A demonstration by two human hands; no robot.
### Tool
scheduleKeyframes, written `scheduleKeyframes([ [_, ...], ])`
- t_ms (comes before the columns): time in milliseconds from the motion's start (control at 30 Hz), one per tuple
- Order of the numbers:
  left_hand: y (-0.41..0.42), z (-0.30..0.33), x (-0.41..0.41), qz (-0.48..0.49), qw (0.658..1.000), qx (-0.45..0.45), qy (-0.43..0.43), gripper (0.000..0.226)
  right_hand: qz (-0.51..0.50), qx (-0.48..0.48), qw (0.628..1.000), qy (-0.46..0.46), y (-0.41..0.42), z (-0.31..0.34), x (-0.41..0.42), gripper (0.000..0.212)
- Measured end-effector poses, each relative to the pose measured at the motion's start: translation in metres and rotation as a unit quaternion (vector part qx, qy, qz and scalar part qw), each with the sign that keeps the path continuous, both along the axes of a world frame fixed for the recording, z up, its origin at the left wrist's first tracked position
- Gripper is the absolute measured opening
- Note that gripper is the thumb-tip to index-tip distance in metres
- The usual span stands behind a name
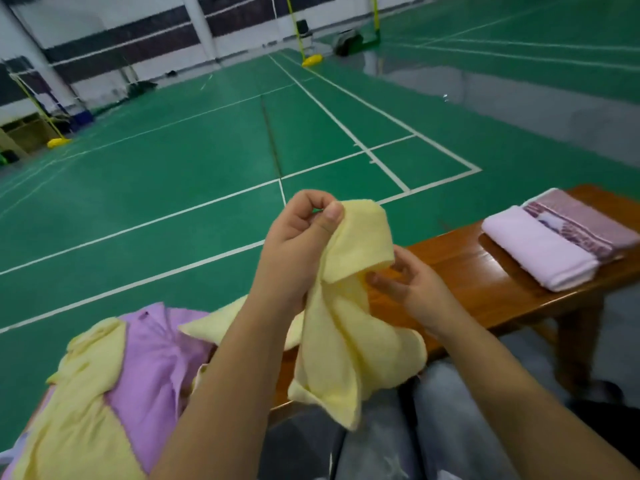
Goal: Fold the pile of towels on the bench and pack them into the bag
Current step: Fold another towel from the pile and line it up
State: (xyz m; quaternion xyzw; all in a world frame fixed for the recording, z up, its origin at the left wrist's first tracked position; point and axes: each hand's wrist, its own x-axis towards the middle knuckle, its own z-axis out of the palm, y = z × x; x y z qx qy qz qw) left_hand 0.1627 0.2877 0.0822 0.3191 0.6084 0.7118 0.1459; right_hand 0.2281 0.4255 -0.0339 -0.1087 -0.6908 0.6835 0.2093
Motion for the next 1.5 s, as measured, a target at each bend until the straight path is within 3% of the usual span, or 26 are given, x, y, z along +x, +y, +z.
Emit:
scheduleKeyframes([
  [167, 0.009, 0.003, -0.007, 0.030, 0.999, 0.004, -0.039, 0.020, -0.046, 0.017, 0.999, -0.016, 0.030, 0.007, 0.026, 0.023],
  [367, -0.010, -0.019, -0.044, 0.085, 0.984, -0.098, -0.121, 0.019, -0.099, 0.053, 0.993, -0.034, 0.054, 0.024, 0.036, 0.017],
  [533, -0.009, -0.057, -0.080, 0.174, 0.960, -0.181, -0.124, 0.019, -0.145, 0.041, 0.987, -0.056, 0.058, 0.023, -0.011, 0.011],
  [667, -0.009, -0.114, -0.110, 0.232, 0.926, -0.291, -0.071, 0.017, -0.158, 0.150, 0.960, -0.175, 0.064, -0.022, -0.043, 0.034],
  [867, -0.048, -0.181, -0.098, 0.179, 0.853, -0.487, -0.048, 0.039, -0.183, 0.162, 0.917, -0.315, 0.073, -0.090, -0.005, 0.045],
  [933, -0.052, -0.198, -0.089, 0.139, 0.847, -0.511, -0.048, 0.036, -0.195, 0.183, 0.892, -0.365, 0.073, -0.108, 0.011, 0.048],
  [1067, -0.051, -0.220, -0.082, 0.099, 0.846, -0.523, 0.033, 0.030, -0.206, 0.260, 0.850, -0.410, 0.065, -0.131, 0.035, 0.043],
  [1233, -0.054, -0.228, -0.084, 0.065, 0.810, -0.572, 0.116, 0.040, -0.210, 0.230, 0.878, -0.364, 0.066, -0.123, 0.035, 0.001],
  [1400, -0.065, -0.221, -0.094, 0.137, 0.817, -0.555, 0.070, 0.009, -0.222, 0.175, 0.897, -0.340, 0.061, -0.106, 0.024, 0.009],
  [1500, -0.078, -0.210, -0.099, 0.160, 0.859, -0.486, -0.001, 0.009, -0.234, 0.100, 0.924, -0.286, 0.060, -0.088, 0.017, 0.008],
])
